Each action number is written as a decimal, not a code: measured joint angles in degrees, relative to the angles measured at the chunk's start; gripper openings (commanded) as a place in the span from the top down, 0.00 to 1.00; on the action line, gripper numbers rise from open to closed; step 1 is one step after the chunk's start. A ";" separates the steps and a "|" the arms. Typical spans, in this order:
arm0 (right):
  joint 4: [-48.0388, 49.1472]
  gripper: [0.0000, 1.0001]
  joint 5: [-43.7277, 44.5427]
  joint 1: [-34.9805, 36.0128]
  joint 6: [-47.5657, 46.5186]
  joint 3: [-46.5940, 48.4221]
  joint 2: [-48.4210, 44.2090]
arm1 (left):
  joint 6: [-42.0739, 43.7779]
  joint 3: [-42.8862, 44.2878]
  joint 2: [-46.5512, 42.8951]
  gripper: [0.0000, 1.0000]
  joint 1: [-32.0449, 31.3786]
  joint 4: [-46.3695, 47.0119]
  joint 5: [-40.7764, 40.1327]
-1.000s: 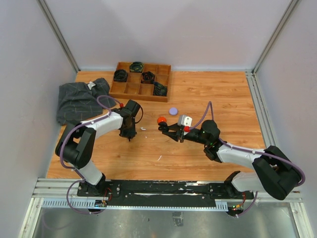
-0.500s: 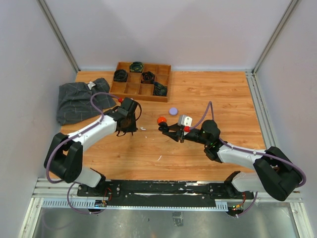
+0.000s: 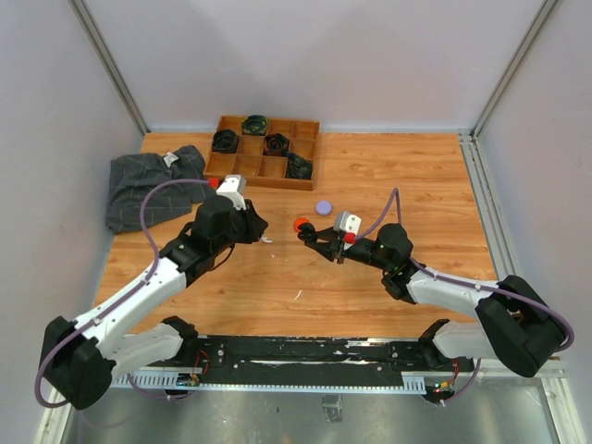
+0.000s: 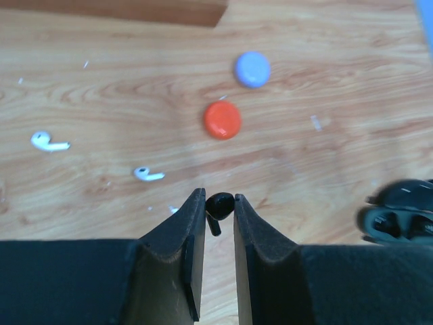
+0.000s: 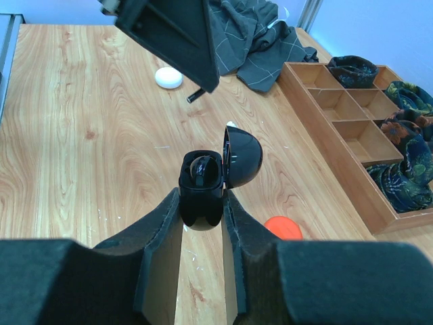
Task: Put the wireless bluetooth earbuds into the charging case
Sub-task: Pick up the earbud from the center of the board, then place the earbud in the charging case.
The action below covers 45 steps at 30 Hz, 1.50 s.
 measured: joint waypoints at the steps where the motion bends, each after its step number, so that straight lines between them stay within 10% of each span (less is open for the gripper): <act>1: 0.11 0.99 0.22 0.00 0.31 0.00 0.00 | 0.59 -1.60 -2.29 0.89 -0.07 2.69 1.11; 24: 13.51 0.99 -0.28 0.00 12.85 1.60 1.88 | 9.40 -13.31 -14.62 0.88 -5.55 39.47 20.81; 45: 13.66 0.99 -3.06 0.04 14.84 2.89 0.42 | 10.67 -14.67 -7.65 0.89 -7.67 52.13 24.13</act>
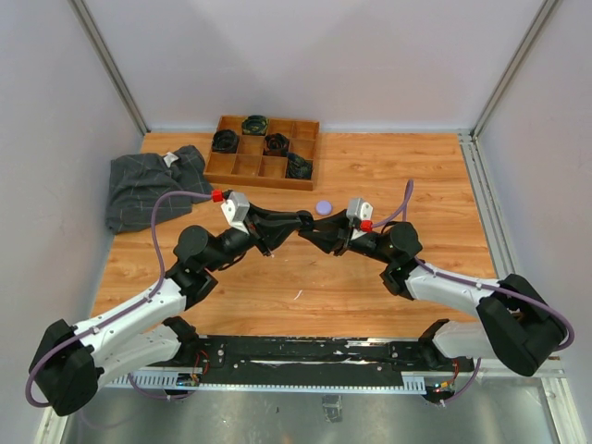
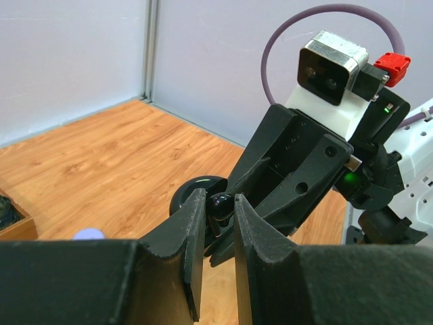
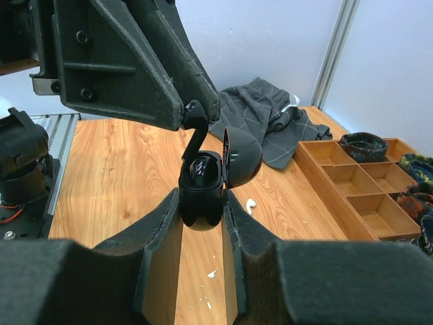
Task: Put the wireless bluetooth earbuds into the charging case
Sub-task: Place the earbud in the charging case.
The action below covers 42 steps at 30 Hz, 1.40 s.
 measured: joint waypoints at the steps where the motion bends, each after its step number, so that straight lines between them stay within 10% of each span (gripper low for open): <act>1: 0.00 0.99 -0.04 0.00 0.00 0.04 -0.02 | 0.02 0.00 0.04 0.89 0.00 0.17 0.00; 42: -0.20 0.99 -0.50 0.37 -0.02 -0.07 -1.05 | 1.25 -2.19 1.07 0.75 -0.76 4.92 1.51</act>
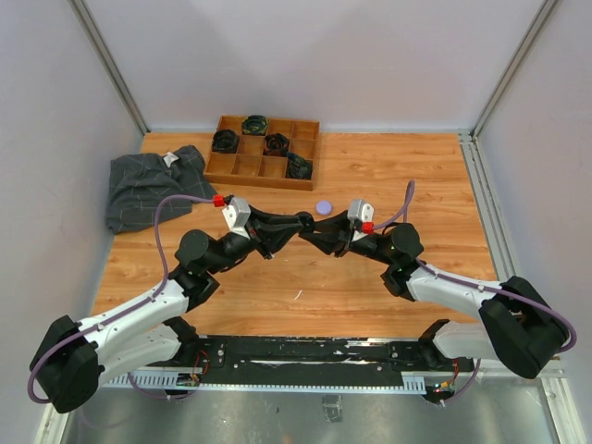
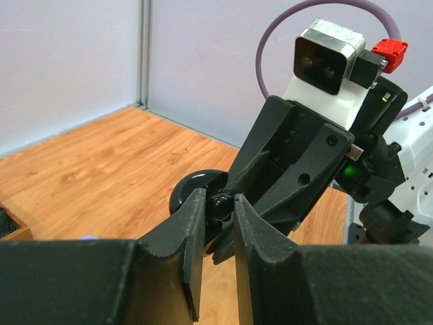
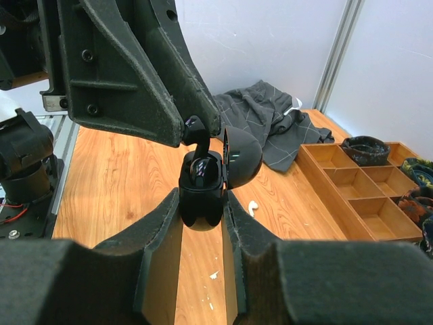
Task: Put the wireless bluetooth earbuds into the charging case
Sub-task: Place the earbud in the charging case.
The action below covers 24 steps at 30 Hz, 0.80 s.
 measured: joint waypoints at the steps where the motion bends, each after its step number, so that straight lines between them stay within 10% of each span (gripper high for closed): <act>1: 0.13 0.99 0.04 0.00 0.00 -0.17 0.04 | 0.00 -0.09 0.11 0.75 -0.02 0.11 0.02; 24: 2.21 0.99 0.26 0.00 -0.11 -1.14 0.87 | -0.90 -1.97 -1.07 0.46 -0.39 -0.96 1.46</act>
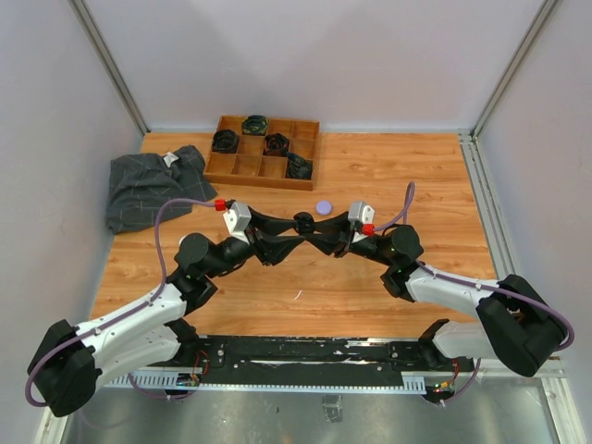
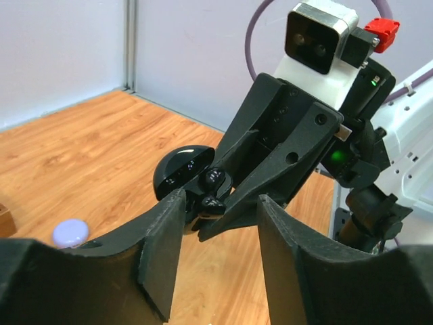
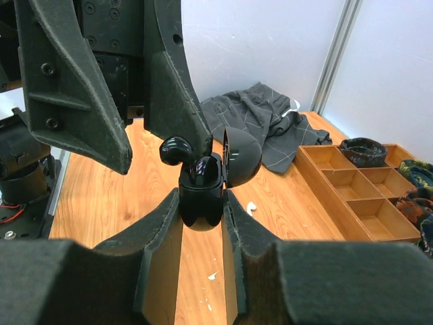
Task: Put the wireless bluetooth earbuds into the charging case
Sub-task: Place the earbud in the charging case.
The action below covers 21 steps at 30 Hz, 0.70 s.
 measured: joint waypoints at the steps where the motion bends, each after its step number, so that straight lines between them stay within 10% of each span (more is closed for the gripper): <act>1: 0.20 0.99 0.20 0.00 -0.09 0.00 -0.02 | -0.26 0.00 -0.66 0.45 0.00 -0.68 -0.63; 21: 0.57 0.99 0.70 0.00 -1.22 0.00 -0.02 | -4.96 3.23 -4.79 0.12 0.00 -15.37 -10.73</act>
